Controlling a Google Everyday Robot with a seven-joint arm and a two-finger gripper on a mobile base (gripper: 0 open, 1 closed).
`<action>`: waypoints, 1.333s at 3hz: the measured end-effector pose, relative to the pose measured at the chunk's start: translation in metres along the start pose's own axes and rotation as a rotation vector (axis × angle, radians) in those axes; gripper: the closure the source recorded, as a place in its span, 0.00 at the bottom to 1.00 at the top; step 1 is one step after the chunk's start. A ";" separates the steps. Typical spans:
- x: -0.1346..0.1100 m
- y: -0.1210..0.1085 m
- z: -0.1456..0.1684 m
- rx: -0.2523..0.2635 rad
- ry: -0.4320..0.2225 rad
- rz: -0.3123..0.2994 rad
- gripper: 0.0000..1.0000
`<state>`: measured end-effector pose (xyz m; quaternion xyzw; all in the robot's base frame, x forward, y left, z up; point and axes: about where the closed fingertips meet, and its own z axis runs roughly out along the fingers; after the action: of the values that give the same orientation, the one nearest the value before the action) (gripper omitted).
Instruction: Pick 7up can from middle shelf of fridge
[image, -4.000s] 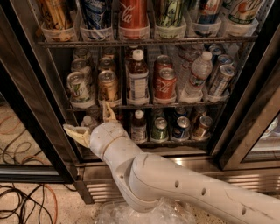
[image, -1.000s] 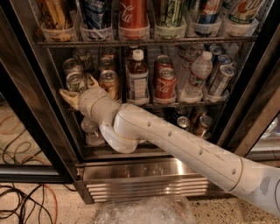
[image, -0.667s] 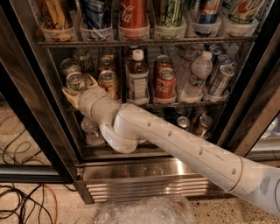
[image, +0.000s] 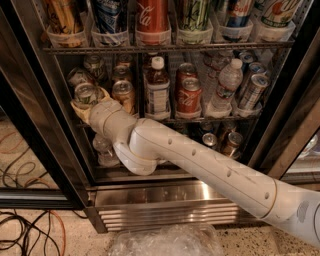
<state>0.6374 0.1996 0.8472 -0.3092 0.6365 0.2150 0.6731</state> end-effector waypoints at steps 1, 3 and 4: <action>0.000 0.000 0.000 0.000 0.000 0.000 1.00; -0.010 0.001 -0.004 0.016 -0.030 -0.016 1.00; -0.020 0.002 -0.011 0.033 -0.071 -0.017 1.00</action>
Offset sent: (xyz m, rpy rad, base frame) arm -0.0095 -0.0020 0.0124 0.0103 -0.0439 -0.0132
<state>0.6266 0.1954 0.8665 -0.2957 0.6130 0.2095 0.7021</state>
